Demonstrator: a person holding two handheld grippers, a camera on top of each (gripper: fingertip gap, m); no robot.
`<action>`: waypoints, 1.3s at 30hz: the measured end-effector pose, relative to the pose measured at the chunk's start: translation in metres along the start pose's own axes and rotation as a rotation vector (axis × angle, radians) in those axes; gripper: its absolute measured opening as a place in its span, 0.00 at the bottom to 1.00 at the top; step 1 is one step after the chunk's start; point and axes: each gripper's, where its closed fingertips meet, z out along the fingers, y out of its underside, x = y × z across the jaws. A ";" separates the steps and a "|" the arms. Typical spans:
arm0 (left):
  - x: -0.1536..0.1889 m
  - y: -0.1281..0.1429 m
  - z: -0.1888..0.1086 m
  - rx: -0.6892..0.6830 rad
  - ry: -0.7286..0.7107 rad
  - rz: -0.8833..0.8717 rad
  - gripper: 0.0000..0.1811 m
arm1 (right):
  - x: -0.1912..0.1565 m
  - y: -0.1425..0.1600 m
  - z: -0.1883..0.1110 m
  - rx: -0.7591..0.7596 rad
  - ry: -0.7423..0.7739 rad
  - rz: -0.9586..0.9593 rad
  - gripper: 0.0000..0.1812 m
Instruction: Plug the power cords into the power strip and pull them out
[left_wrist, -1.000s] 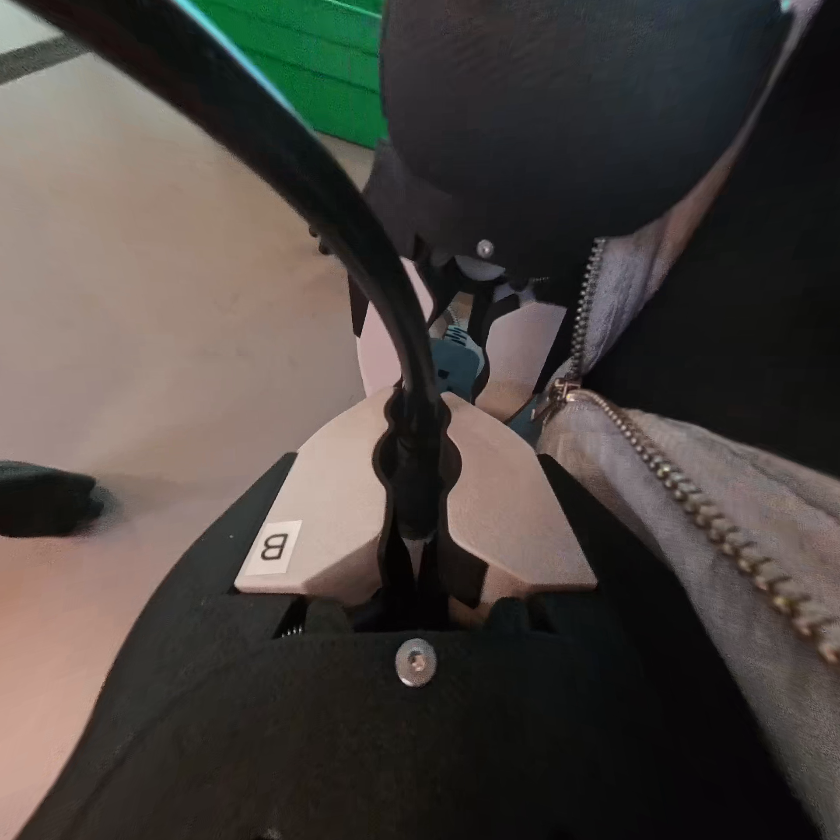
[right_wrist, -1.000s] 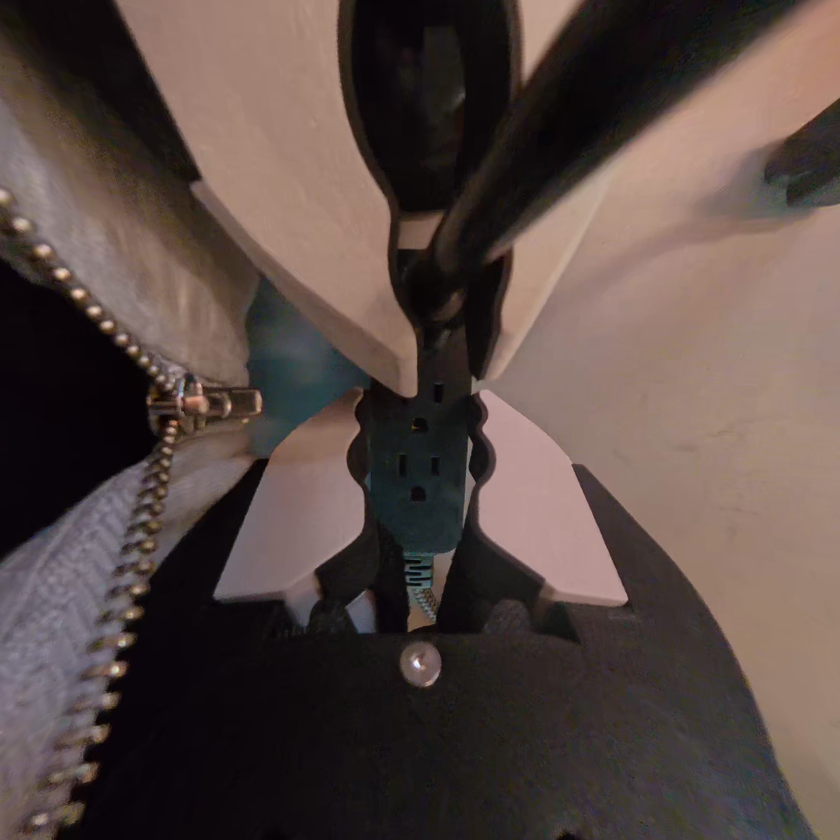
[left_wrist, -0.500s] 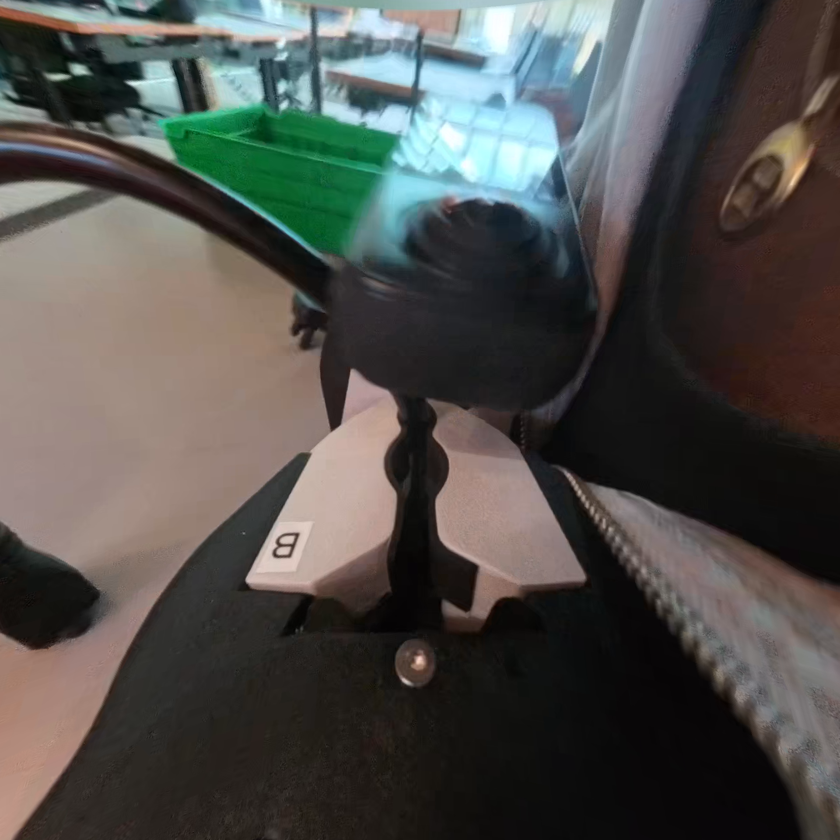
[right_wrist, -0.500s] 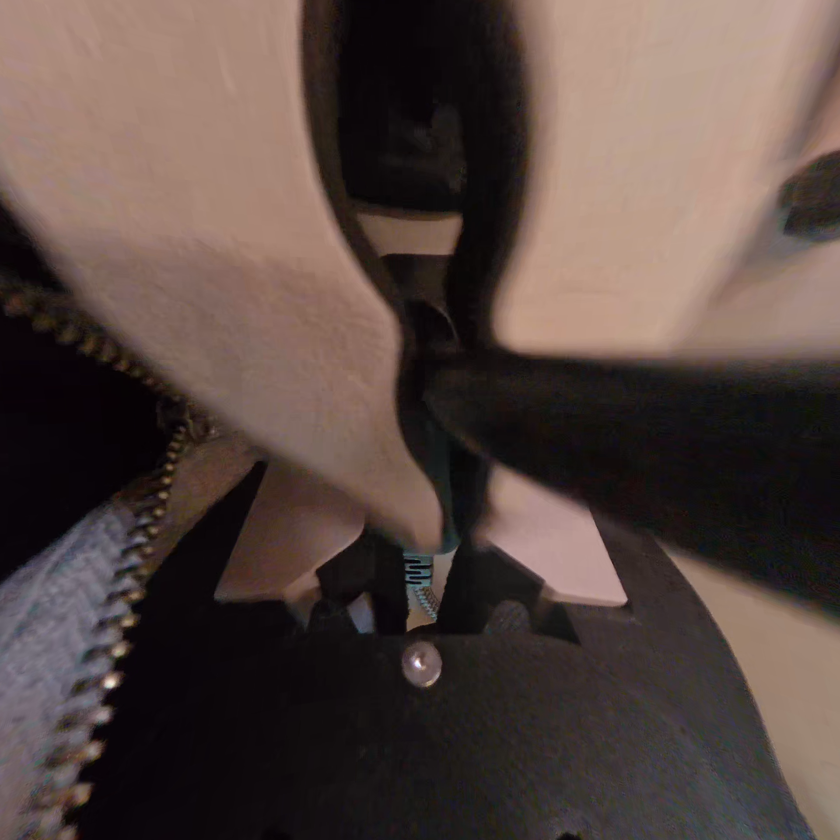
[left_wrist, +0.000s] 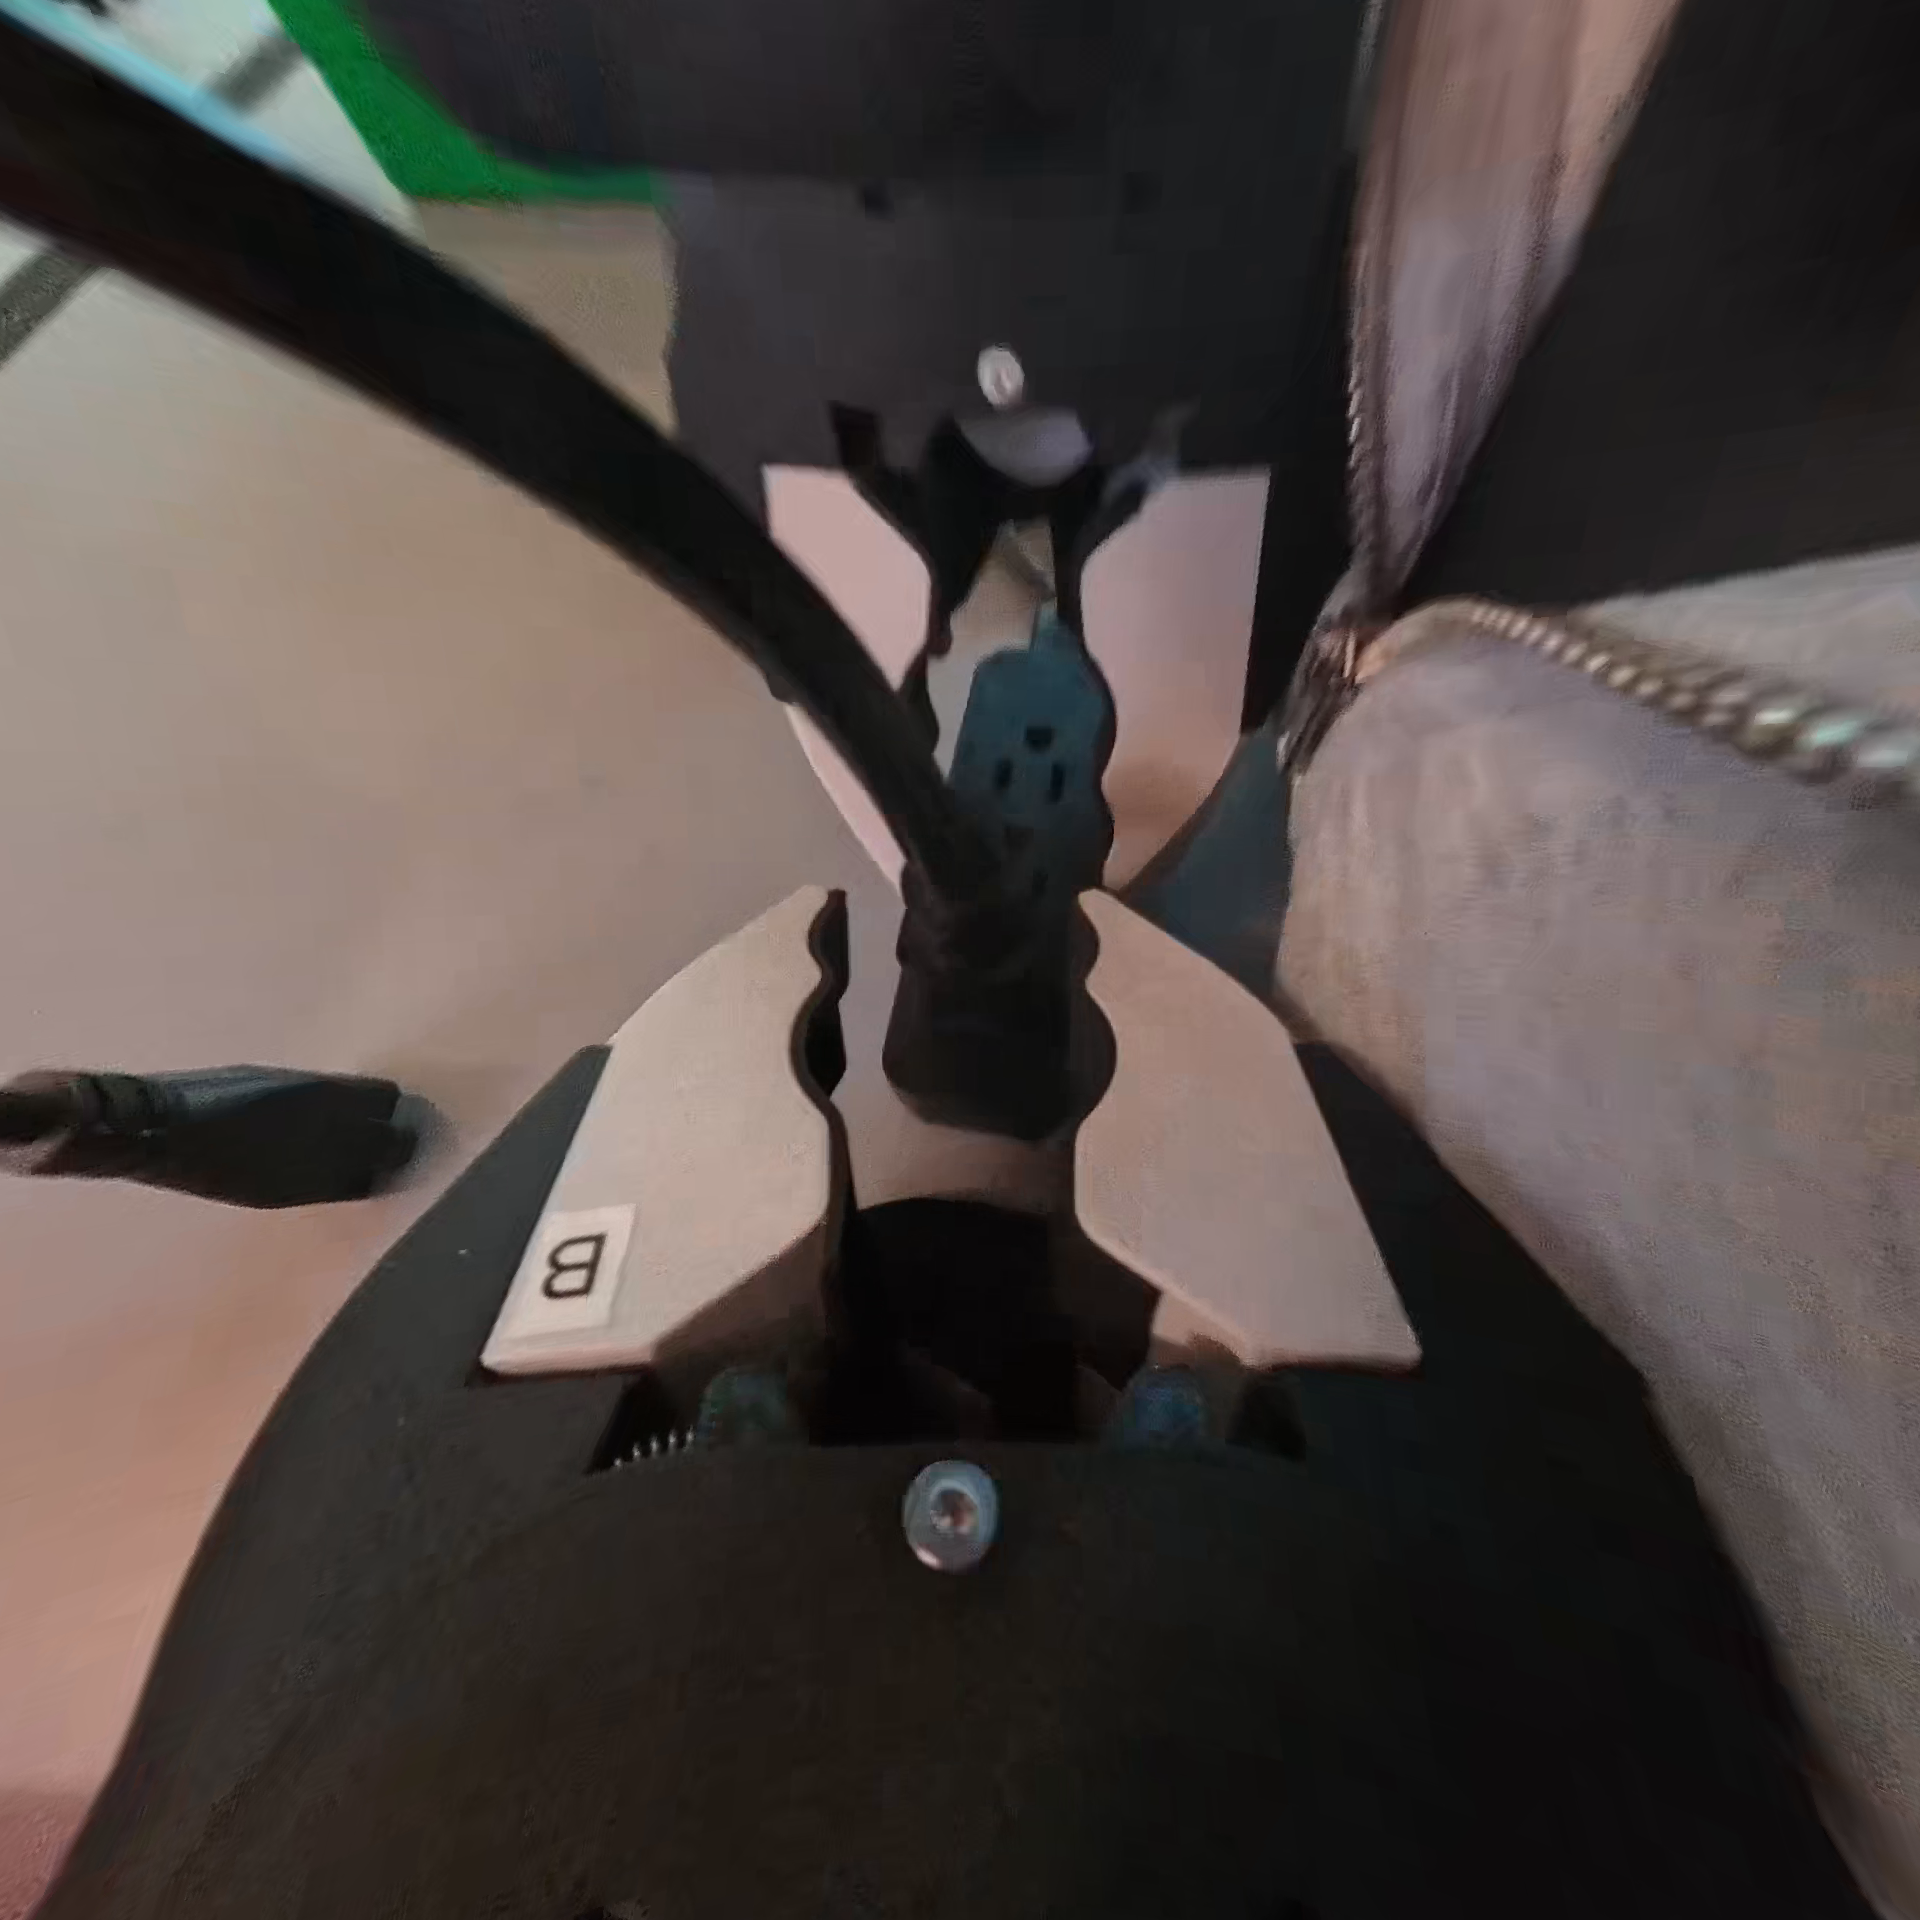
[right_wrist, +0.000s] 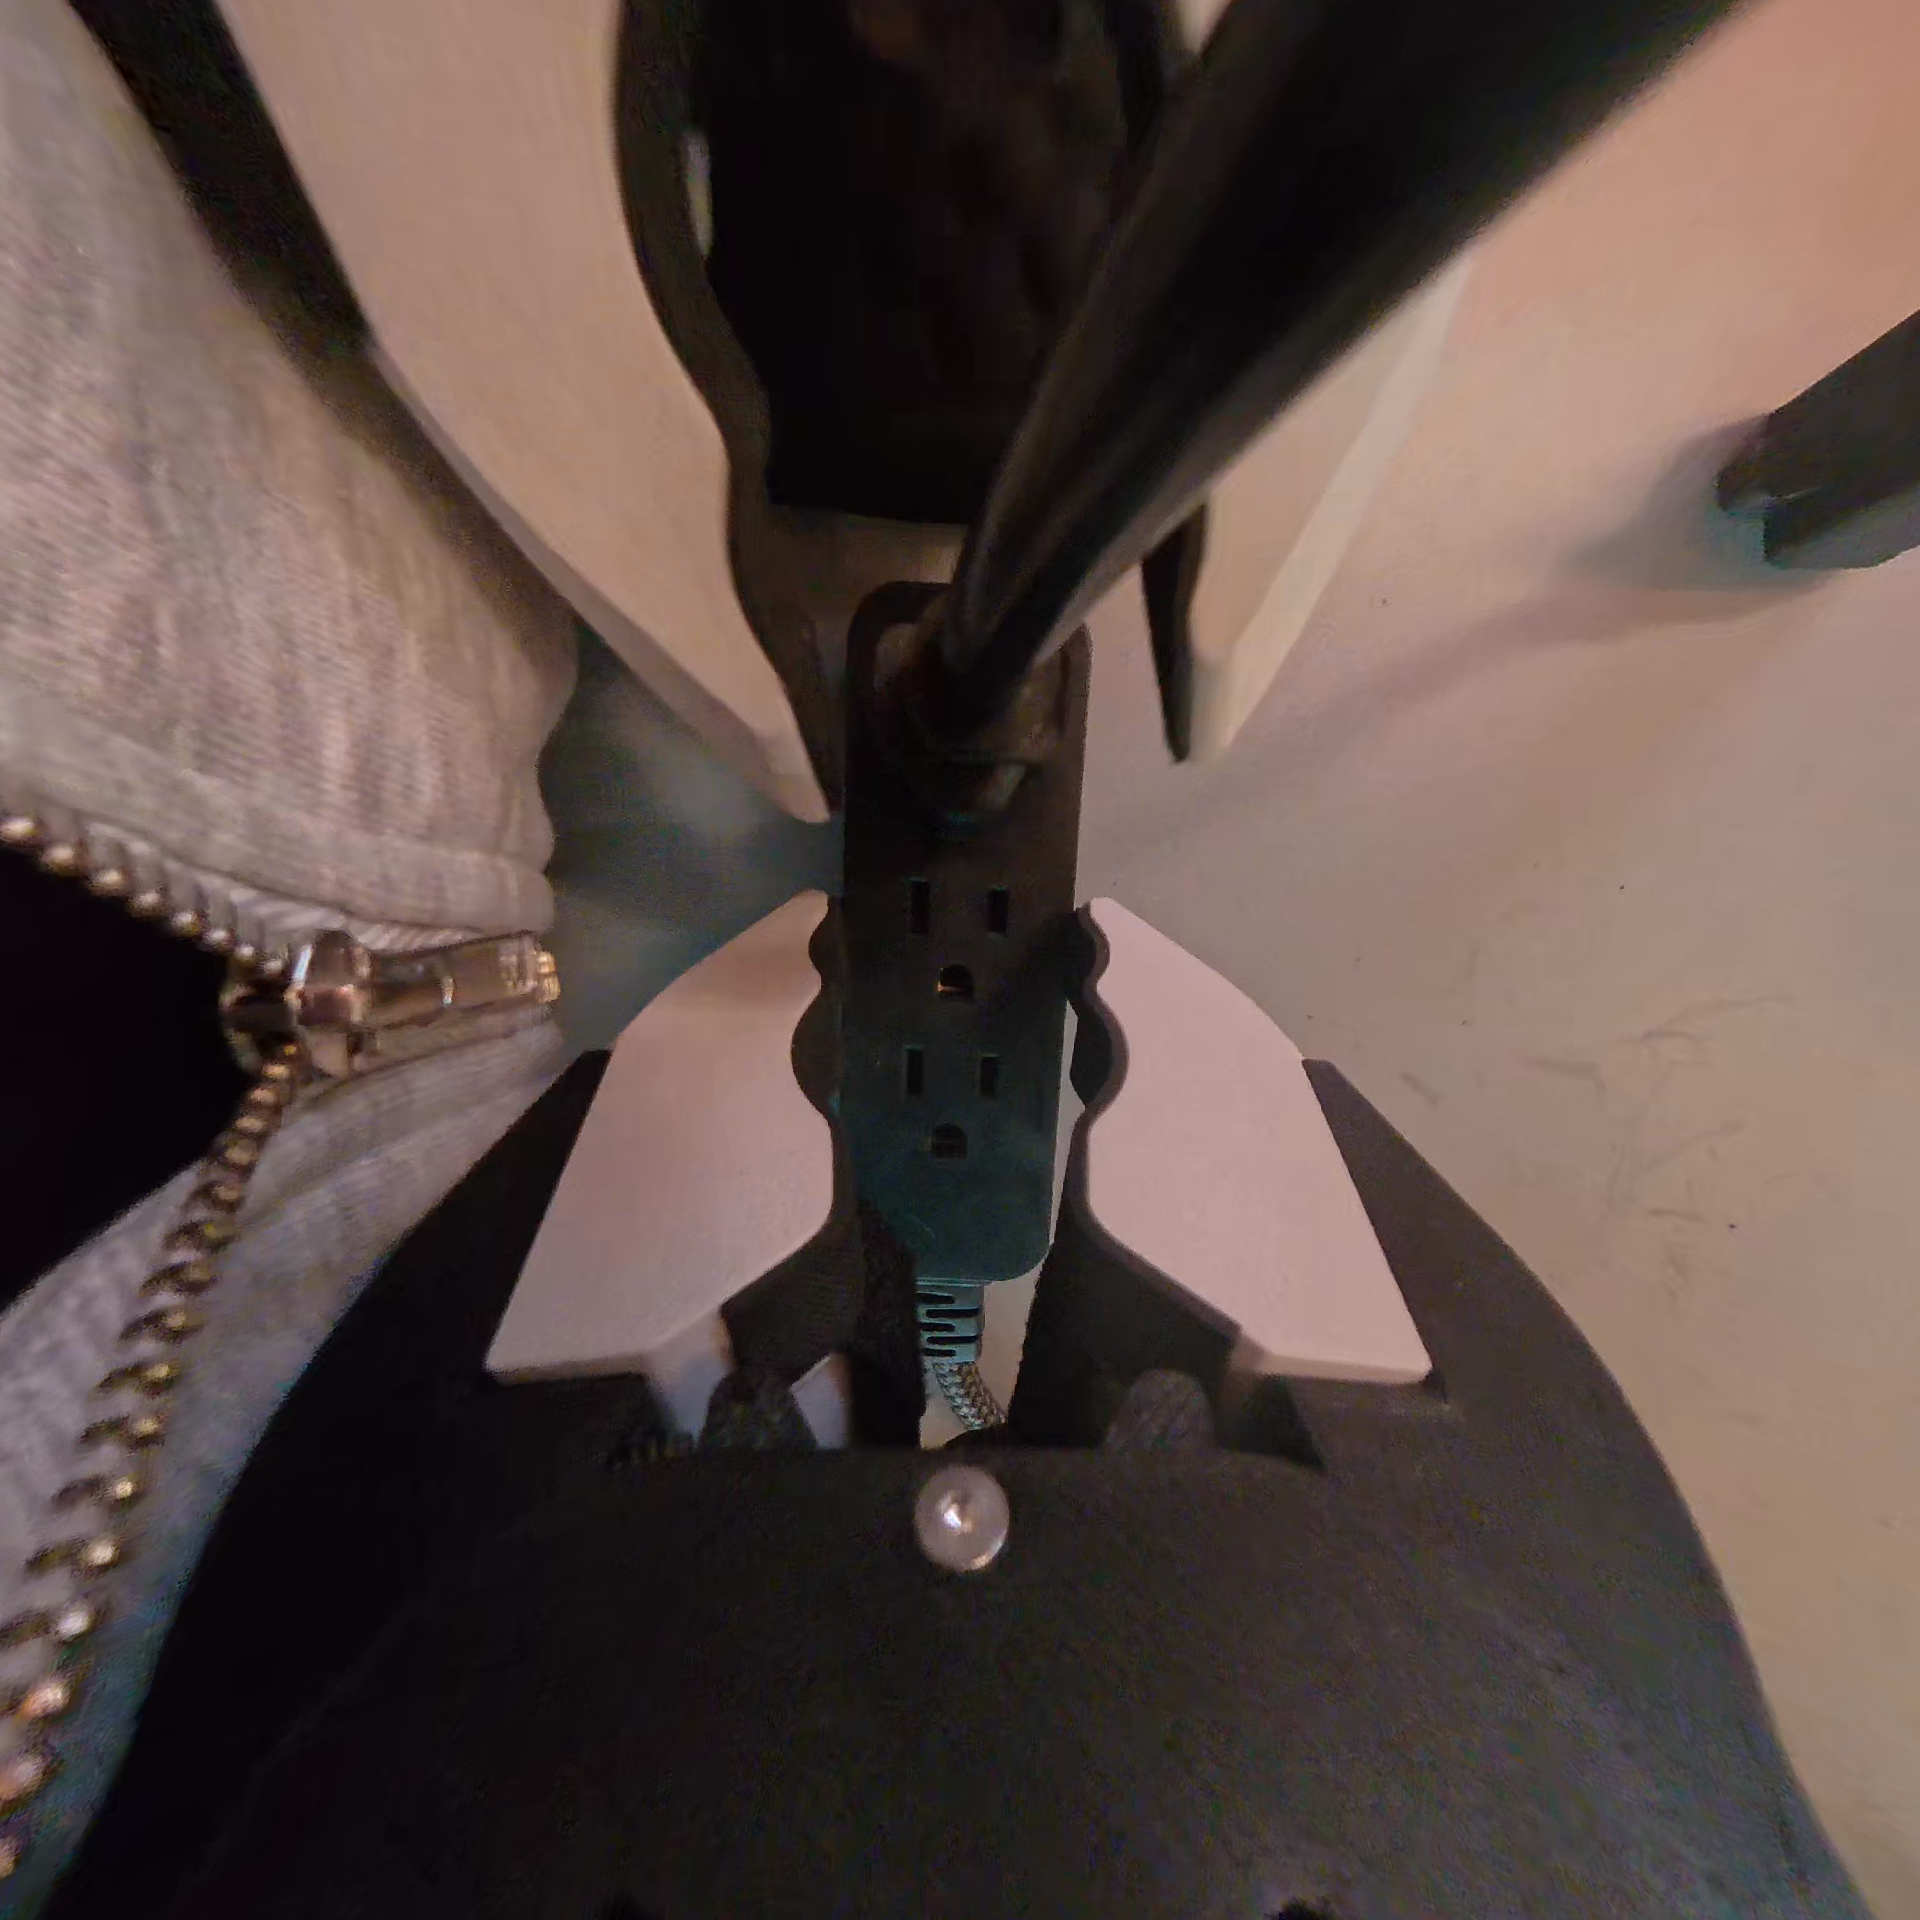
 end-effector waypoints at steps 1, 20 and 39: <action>0.000 0.005 0.005 -0.046 -0.008 0.045 0.19 | 0.000 0.000 0.000 0.001 0.000 0.002 0.24; 0.001 0.000 0.009 -0.012 0.006 -0.098 0.13 | 0.003 0.002 0.000 -0.053 -0.020 -0.015 0.24; 0.002 -0.004 0.012 -0.013 0.001 -0.076 0.13 | 0.005 0.003 0.000 -0.042 -0.035 -0.009 0.24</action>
